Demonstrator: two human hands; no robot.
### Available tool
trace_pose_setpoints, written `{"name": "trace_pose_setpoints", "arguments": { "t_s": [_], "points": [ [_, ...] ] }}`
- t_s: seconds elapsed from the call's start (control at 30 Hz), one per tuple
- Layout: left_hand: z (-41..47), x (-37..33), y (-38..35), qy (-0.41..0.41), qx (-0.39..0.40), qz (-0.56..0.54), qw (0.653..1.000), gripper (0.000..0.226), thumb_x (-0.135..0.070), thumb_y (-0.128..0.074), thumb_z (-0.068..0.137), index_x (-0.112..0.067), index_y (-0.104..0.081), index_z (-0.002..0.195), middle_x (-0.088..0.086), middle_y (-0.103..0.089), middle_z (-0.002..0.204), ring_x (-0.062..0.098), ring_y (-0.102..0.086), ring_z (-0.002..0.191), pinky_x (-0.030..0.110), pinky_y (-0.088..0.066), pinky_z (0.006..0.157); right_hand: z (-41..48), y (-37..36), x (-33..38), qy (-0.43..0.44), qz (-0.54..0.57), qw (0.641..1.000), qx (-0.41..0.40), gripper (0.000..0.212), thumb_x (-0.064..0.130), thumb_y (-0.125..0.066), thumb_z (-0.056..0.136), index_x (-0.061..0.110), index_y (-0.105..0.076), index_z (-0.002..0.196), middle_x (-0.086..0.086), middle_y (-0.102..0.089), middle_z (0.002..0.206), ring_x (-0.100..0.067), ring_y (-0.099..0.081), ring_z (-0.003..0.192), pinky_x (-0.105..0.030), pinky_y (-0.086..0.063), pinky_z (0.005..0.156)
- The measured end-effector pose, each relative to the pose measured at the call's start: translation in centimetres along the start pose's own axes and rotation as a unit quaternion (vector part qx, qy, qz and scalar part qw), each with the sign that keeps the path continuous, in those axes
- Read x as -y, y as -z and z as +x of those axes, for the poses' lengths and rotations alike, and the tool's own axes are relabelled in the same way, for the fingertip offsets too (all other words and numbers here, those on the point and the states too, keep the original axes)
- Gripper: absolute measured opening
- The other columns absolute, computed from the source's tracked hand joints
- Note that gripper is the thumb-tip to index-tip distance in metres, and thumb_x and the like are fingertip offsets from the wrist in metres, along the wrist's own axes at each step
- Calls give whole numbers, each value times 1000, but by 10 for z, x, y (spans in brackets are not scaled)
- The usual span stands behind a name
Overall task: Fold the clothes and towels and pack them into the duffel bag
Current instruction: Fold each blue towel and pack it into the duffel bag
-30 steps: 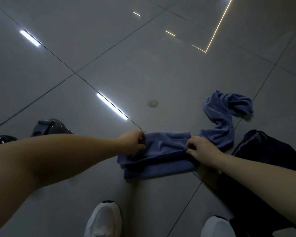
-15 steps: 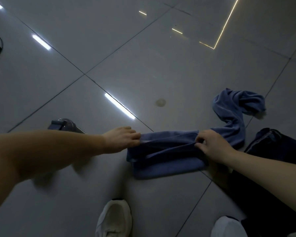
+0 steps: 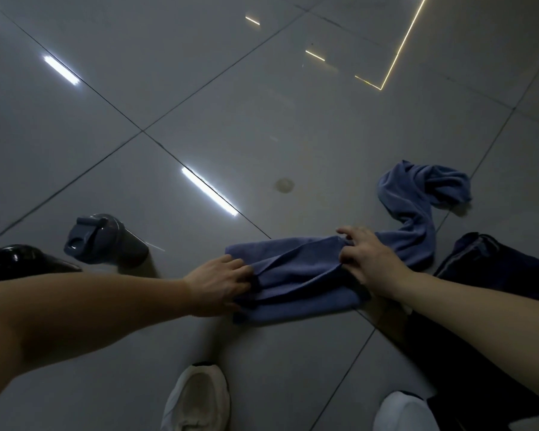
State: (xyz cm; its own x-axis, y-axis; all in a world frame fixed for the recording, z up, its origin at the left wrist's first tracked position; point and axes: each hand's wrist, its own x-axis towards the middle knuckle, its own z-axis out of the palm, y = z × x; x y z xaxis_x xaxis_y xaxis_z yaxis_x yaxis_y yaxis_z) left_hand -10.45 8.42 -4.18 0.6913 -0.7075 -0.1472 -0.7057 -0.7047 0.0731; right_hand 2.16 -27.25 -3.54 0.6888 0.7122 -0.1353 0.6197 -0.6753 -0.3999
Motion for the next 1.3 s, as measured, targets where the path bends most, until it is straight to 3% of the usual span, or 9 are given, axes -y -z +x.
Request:
{"name": "trace_pose_setpoints", "arguments": {
  "t_s": [0.2,0.33,0.43,0.53,0.73,0.93,1.13,1.2,1.3],
  "points": [
    [0,3,-1,75,-4,12,997,28,-48,-53,82,-28,-72,85,-2,-65,104,22,-59,91,34,-43,78,28,-2,0,-111,13,993,33,7,20,-74,84,14,-74,89,-11,-59,127,-34,-49,119,-38,-42,102],
    [-5,2,-2,96,35,0,995,51,-69,-46,84,-26,-73,95,-1,-63,110,21,-59,97,34,-51,79,37,1,2,-139,4,990,28,8,24,-68,89,17,-72,89,-4,-57,104,-27,-51,105,-38,-47,91],
    [-7,-2,-4,99,49,9,994,58,-74,-50,77,-23,-70,99,0,-63,114,21,-60,96,34,-53,78,38,2,4,-126,-12,991,47,11,25,-66,91,16,-72,92,-6,-59,103,-27,-53,103,-40,-47,90],
    [-4,-5,-7,100,44,15,994,44,-58,-59,80,-23,-70,104,0,-63,115,20,-59,98,34,-51,78,38,3,2,-112,-28,992,57,13,25,-64,92,16,-73,96,-6,-61,103,-27,-54,102,-40,-47,91],
    [1,0,-5,93,12,20,995,14,-36,-63,79,-27,-72,83,-4,-65,93,19,-58,82,32,-48,67,39,8,0,-101,-38,992,60,13,28,-62,93,18,-70,95,-9,-65,99,-31,-58,97,-42,-50,85],
    [-1,11,4,110,-34,-12,993,25,-31,-49,83,-24,-69,68,-5,-65,74,21,-60,72,28,-48,63,28,18,-5,-57,-60,996,29,15,23,-62,93,8,-67,95,-15,-65,95,-35,-58,93,-45,-50,80],
    [3,20,34,151,-108,-68,980,25,-30,-53,90,-22,-74,79,-3,-68,85,21,-60,78,32,-50,66,24,24,-12,-4,-30,999,-26,9,9,-71,86,3,-66,82,-13,-62,87,-33,-55,87,-44,-50,78],
    [7,25,43,148,-128,-69,978,21,-28,-57,89,-21,-75,81,-3,-69,88,20,-60,80,32,-50,68,24,25,-11,11,-17,999,-31,11,8,-74,84,3,-66,78,-15,-63,93,-35,-55,90,-45,-51,80],
    [10,28,41,154,-115,-62,979,26,-30,-52,91,-23,-74,80,-5,-69,87,20,-60,81,32,-49,69,28,18,-8,25,-15,1000,-8,11,8,-78,80,7,-68,75,-21,-58,128,-40,-49,115,-46,-45,94]
  ]
}}
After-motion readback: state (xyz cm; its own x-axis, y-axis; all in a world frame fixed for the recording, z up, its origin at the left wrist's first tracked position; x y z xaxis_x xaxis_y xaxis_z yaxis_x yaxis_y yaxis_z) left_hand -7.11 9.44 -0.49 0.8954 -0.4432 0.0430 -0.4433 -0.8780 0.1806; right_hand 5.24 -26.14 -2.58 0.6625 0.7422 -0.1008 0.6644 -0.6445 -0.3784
